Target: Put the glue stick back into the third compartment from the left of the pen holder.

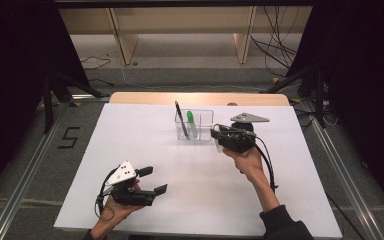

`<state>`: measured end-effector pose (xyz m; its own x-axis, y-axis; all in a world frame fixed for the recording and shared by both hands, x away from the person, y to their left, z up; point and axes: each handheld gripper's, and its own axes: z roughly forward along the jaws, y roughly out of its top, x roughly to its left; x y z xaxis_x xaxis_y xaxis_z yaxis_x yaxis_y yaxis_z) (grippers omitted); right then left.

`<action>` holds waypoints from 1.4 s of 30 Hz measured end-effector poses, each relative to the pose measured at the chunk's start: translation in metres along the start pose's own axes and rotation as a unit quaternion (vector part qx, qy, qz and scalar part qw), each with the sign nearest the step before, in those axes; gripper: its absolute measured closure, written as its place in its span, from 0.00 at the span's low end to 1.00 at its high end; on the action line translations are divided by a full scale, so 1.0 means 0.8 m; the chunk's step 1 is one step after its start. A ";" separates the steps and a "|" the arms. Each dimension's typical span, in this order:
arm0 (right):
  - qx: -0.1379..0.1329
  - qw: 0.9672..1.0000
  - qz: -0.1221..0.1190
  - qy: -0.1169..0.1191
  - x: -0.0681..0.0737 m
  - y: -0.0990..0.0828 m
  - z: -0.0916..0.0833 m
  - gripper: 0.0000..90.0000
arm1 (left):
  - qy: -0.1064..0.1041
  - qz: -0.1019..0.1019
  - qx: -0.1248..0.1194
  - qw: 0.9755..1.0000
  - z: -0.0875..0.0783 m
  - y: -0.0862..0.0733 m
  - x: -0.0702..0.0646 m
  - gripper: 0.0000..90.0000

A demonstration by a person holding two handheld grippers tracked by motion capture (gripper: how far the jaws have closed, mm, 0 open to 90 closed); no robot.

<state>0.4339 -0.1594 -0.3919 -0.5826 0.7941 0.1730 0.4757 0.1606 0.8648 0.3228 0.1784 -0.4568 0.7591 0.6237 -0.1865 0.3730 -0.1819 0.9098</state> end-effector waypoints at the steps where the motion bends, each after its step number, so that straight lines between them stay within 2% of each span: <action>1: 0.001 1.000 -0.001 0.000 0.001 0.003 0.003 0.75 | 0.001 -0.001 -0.001 1.000 0.000 0.000 0.000 0.18; 9: 0.004 1.000 -0.004 -0.003 0.004 0.017 0.023 0.75 | 0.001 -0.002 -0.002 1.000 0.000 0.000 0.000 0.18; 16: 0.001 1.000 0.005 -0.005 0.002 0.025 0.033 0.75 | 0.002 -0.003 -0.002 1.000 -0.001 0.000 0.001 0.18; 27: -0.013 0.999 0.016 -0.025 -0.004 0.041 0.051 0.75 | 0.002 -0.003 -0.003 1.000 -0.001 0.000 0.001 0.18; 32: -0.022 0.999 0.032 -0.032 -0.011 0.050 0.060 0.75 | 0.002 -0.003 -0.003 1.000 -0.001 0.000 0.001 0.18; 42: -0.024 0.997 0.044 -0.058 -0.030 0.063 0.075 0.75 | 0.001 -0.004 -0.005 1.000 -0.001 0.000 0.001 0.18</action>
<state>0.5117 -0.1352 -0.3807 -0.4577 0.8673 0.1960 0.4875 0.0604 0.8710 0.3230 0.1799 -0.4568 0.7547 0.6271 -0.1927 0.3742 -0.1701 0.9116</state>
